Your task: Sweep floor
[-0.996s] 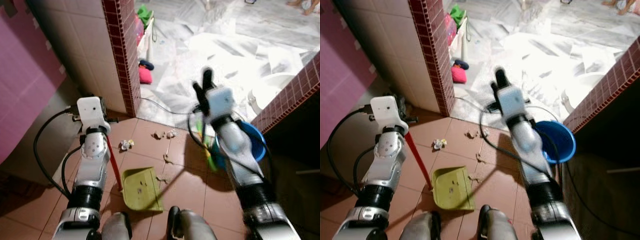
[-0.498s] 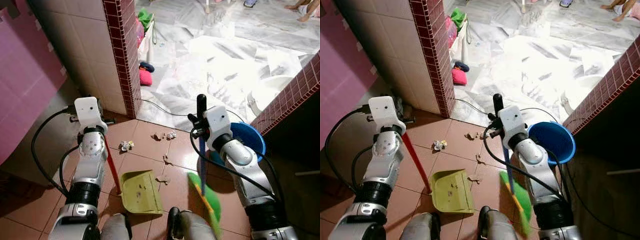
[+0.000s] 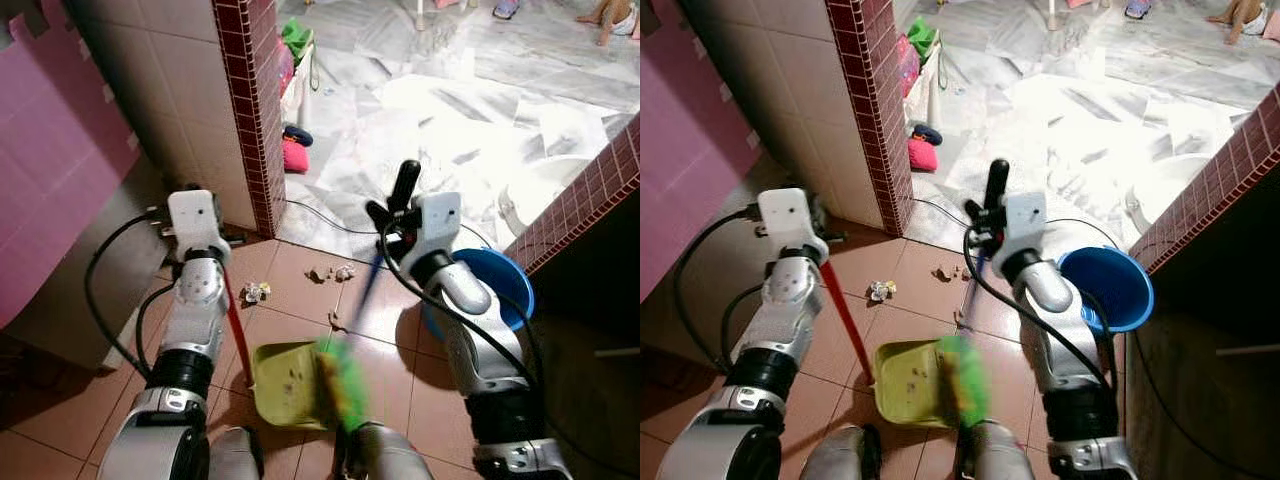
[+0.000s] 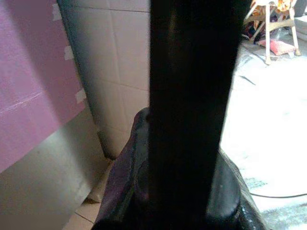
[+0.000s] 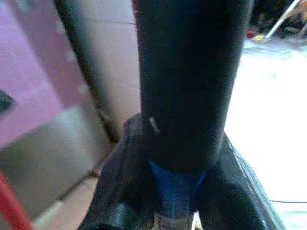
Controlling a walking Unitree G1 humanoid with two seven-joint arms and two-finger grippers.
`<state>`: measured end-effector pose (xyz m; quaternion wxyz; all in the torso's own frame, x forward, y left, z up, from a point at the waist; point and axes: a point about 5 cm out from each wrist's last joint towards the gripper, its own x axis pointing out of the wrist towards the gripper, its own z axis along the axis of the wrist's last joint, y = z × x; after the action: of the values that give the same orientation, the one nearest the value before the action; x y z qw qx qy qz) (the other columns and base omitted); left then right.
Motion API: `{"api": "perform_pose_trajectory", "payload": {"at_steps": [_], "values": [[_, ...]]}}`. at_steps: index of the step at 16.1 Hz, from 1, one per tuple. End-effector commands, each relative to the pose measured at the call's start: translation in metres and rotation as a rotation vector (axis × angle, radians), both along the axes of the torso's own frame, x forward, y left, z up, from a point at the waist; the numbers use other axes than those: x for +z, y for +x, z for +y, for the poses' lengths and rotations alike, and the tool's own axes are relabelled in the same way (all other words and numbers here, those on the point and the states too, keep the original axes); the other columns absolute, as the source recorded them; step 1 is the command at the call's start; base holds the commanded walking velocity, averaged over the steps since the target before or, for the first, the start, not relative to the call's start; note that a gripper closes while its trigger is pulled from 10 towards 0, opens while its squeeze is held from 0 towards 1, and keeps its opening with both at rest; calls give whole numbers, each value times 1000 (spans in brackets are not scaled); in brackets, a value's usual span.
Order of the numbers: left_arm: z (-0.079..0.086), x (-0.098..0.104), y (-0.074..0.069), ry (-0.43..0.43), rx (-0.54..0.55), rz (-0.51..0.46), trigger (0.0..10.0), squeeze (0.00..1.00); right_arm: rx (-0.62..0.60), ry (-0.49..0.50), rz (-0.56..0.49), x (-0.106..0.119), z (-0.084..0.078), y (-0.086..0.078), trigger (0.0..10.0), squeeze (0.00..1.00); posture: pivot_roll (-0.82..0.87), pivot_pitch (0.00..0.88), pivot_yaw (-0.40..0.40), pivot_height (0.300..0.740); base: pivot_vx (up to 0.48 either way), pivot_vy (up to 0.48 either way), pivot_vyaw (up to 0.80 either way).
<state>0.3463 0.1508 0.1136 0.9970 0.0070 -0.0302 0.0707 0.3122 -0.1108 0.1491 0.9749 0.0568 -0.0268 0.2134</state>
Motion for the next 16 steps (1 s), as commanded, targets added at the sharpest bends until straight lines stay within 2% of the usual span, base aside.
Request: {"api": "perform_pose_trajectory", "payload": {"at_steps": [1,3,5,7,11,12,13,15,16], "values": [[-4,-5,0,20,-29,28,10000,0,34,77,-33,13,2,1,10000,0,-58,118,-13,740,0,0,0],[-5,-8,1,17,-33,36,10000,0,105,129,-2,17,5,4,10000,0,-57,117,-16,740,0,0,0],[-4,-11,0,19,-31,42,10000,0,261,203,81,21,7,4,10000,0,-59,115,-18,740,0,0,0],[-3,-12,0,21,-29,45,10000,0,355,197,69,29,8,1,10000,0,-59,112,-19,740,0,0,0],[-1,-10,3,25,-22,34,10000,0,530,313,6,69,4,-2,10000,0,-62,103,-21,740,0,0,0],[1,-9,3,27,-19,30,10000,0,507,283,-26,74,1,2,10000,0,-62,103,-21,740,0,0,0],[4,-5,4,29,-13,12,10000,0,361,235,-71,77,-7,15,10000,0,-65,95,-20,740,0,0,0],[11,0,2,24,-9,-22,10000,0,196,278,-81,79,-18,27,10000,0,-64,96,-22,740,0,0,0],[16,2,1,27,0,-31,10000,0,174,263,-85,78,-21,27,10000,0,-64,96,-22,740,0,0,0]]}}
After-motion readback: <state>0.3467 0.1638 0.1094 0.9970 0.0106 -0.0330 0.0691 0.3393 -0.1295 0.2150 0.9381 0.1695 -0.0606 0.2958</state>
